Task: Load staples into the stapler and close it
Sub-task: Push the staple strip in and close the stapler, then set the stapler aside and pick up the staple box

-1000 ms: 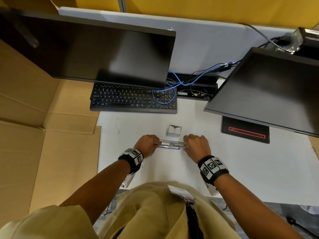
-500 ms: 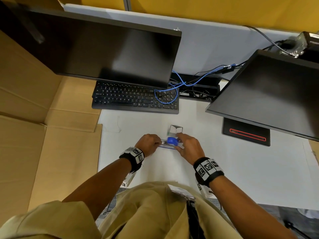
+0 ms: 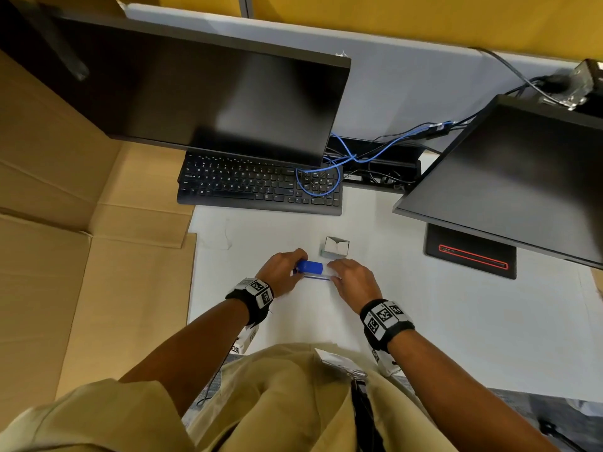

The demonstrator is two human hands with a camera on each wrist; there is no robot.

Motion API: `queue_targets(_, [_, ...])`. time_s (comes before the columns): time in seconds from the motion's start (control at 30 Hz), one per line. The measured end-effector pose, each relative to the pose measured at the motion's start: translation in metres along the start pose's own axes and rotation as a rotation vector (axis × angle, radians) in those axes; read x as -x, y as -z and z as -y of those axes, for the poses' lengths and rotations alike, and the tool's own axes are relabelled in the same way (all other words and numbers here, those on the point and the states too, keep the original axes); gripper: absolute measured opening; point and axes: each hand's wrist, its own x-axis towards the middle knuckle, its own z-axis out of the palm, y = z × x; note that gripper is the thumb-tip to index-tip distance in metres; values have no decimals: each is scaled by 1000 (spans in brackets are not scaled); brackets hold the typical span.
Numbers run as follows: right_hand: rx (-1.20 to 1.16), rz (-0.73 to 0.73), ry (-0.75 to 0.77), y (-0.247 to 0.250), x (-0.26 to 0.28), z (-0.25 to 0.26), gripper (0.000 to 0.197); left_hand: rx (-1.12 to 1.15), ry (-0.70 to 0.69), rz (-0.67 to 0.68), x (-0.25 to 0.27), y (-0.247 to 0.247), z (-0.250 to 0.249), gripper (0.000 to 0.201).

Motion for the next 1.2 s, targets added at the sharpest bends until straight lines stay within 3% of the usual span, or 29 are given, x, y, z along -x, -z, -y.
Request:
queue_targets(0.17, [-22, 18, 14, 0, -3, -4, 28, -30, -43, -12, 2, 0, -1, 41])
queue_targets(0.3, [34, -145, 83, 11, -4, -6, 17, -24, -45, 17, 1, 1, -5, 35])
queue_targets(0.4, [20, -217, 53, 21, -13, -8, 37, -33, -40, 26, -1, 1, -6, 28])
queue_targets(0.47, [11, -157, 24, 23, -21, -9, 54, -51, -17, 33, -3, 0, -7, 28])
queue_targets(0.57, [9, -57, 33, 22, -32, -7, 61, -86, 1, 42, -5, 0, -8, 28])
queue_targets(1.2, [11, -137, -216, 50, -11, -61, 32, -48, 178, -168, -5, 74, 57, 28])
